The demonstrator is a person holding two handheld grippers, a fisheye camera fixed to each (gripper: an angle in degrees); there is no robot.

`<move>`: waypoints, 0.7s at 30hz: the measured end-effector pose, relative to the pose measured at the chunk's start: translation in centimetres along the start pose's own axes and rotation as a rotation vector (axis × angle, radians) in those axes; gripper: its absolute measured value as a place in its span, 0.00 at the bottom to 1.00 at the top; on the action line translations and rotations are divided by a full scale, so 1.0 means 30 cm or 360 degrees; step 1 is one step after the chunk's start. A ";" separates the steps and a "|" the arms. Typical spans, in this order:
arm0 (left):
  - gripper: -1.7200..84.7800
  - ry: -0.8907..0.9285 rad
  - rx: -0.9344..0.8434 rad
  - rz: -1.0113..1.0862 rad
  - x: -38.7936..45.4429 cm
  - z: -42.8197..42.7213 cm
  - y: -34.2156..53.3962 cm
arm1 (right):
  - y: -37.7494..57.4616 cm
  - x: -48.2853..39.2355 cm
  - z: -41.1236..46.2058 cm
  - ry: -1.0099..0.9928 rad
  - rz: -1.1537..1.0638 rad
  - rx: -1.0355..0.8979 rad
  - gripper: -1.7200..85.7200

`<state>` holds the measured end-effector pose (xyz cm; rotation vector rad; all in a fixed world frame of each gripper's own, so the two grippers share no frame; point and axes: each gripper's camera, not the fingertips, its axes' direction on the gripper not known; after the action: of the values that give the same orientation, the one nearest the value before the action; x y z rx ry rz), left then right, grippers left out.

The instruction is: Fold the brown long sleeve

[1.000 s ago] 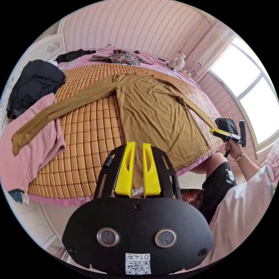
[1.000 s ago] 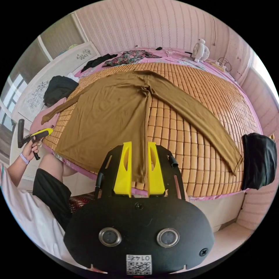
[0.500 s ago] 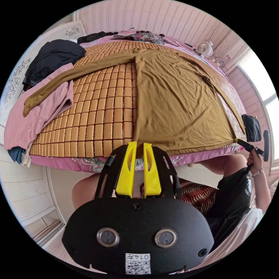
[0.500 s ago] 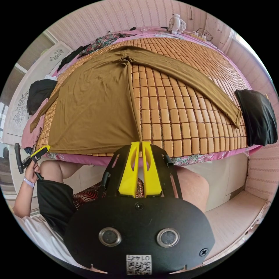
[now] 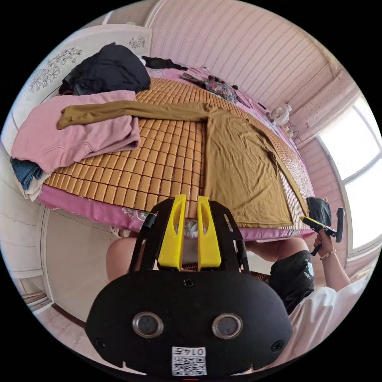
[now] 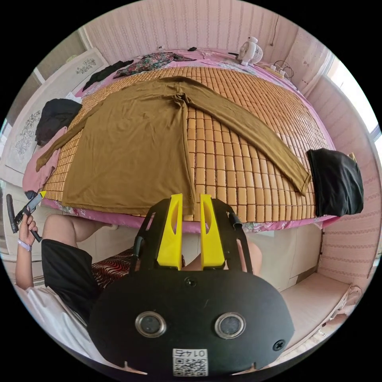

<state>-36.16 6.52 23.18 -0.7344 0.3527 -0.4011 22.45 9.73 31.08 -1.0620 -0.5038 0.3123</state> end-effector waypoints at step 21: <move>0.10 -0.0731 0.0304 -0.0355 -0.721 -0.215 -0.439 | -0.632 -1.745 0.258 -0.0727 -0.1626 0.0061 0.11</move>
<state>-60.77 4.09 31.64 -0.6576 -0.2002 -0.4553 -25.83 -18.16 38.28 -0.5769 -1.3624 -0.3551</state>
